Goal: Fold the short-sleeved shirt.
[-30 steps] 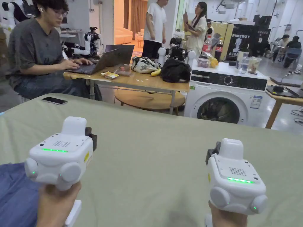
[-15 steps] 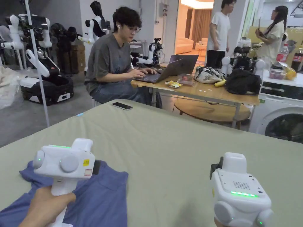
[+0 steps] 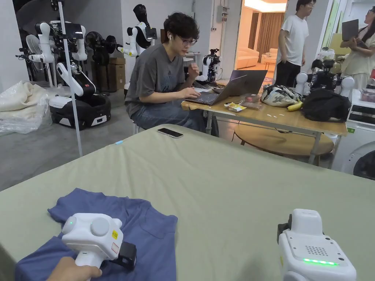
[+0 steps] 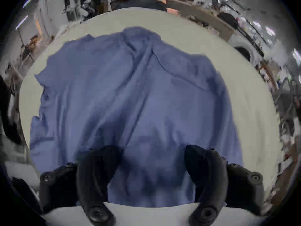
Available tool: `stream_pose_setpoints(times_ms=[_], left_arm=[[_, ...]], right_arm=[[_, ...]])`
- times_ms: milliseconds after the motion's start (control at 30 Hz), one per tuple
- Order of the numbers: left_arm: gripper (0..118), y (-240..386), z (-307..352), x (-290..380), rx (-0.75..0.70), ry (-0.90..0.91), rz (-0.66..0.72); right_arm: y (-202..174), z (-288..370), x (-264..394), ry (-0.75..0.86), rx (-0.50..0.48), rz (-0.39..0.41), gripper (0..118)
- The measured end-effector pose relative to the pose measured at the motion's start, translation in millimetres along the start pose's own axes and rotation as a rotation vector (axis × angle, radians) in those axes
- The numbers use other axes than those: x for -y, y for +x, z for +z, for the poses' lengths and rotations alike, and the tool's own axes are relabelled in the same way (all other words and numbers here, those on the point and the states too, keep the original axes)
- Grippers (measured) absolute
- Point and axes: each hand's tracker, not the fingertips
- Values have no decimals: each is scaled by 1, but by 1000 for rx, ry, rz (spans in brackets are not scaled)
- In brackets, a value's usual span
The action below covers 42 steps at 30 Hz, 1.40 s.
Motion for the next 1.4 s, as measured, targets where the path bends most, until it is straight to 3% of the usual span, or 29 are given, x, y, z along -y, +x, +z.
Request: stream_pose_setpoints(times_ms=[67,133,167,233,267,633,867,1100,1400], left_arm=[[87,16,6,6,-94,105,-73],[75,21,6,9,-113,103,-66],[61,22,9,12,-80,117,-73],[8,29,16,17,-46,159,-120],[0,33,17,20,-81,169,-147],[0,36,76,20,47,386,-133],[0,93,155,-8,176,607,-199],[0,196,215,-39,357,708,-351],[0,373,215,-34,631,664,-570]], right_arm=[[2,1,3,-9,3,1,0],[4,1,5,-15,8,2,0],[5,1,6,-16,10,2,0],[10,1,10,-19,12,-4,0],[11,1,11,-19,12,-4,0],[44,2,9,-9,41,-24,0],[77,9,-1,16,82,-44,0],[122,37,-11,42,163,-56,0],[201,100,-12,57,333,-86,0]])
